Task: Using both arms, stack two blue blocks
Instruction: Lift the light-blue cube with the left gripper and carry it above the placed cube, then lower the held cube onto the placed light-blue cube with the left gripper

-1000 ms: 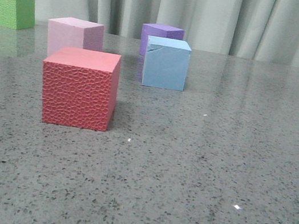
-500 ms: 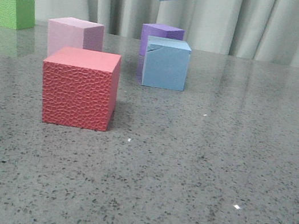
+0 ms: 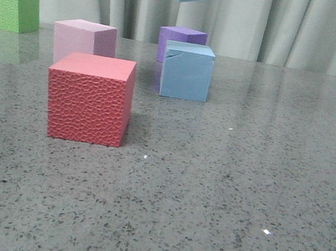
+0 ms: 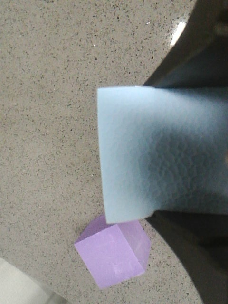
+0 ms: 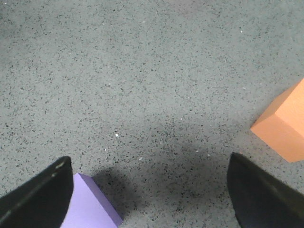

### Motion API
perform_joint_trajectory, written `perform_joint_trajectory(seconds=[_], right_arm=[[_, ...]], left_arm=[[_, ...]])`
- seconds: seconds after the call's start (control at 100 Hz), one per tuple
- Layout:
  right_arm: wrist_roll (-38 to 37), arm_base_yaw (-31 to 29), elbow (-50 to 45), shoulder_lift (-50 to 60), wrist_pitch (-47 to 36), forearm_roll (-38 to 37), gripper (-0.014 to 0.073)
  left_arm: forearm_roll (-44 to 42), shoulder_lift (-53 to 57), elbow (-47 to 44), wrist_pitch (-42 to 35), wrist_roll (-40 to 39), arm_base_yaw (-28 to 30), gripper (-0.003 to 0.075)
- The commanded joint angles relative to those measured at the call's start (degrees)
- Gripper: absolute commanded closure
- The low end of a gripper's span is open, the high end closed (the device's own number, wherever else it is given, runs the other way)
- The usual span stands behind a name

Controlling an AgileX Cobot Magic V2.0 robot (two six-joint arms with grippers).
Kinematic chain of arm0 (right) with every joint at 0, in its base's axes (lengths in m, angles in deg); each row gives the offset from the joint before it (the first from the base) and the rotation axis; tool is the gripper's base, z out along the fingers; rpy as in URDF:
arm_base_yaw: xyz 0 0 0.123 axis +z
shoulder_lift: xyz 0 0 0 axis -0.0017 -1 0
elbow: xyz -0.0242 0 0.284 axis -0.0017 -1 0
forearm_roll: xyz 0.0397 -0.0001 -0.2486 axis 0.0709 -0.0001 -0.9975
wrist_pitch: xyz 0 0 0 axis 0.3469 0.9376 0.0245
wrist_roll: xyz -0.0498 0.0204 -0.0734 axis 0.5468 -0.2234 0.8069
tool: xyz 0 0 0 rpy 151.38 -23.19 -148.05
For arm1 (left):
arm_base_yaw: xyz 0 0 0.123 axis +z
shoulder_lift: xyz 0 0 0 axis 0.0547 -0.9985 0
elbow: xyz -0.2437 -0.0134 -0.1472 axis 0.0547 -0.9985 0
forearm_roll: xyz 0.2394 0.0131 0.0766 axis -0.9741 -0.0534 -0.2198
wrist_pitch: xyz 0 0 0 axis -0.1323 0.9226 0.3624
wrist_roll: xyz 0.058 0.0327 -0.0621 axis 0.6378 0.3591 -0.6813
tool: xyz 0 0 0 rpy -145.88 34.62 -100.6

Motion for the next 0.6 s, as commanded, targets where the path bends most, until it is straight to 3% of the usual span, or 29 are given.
perform_joint_trajectory(seconds=[0.0,0.34,0.59], right_arm=[[0.3,-0.4,1.3,0.6,-3.3,-1.1,-0.0052],[0.3,-0.4,1.3,0.6,-3.5,-1.1,-0.0052],[0.3,-0.4,1.3,0.6,-3.6,-1.1,-0.0052]], left_arm=[[2.1,3.1,1.9,-2.6,1.1,-0.5,0.0531],[3.1,3.1,1.9,-2.4,11.8,-0.5,0.0531],[3.7,1.8,1.9,-1.7,15.3,-0.5,0.0531]])
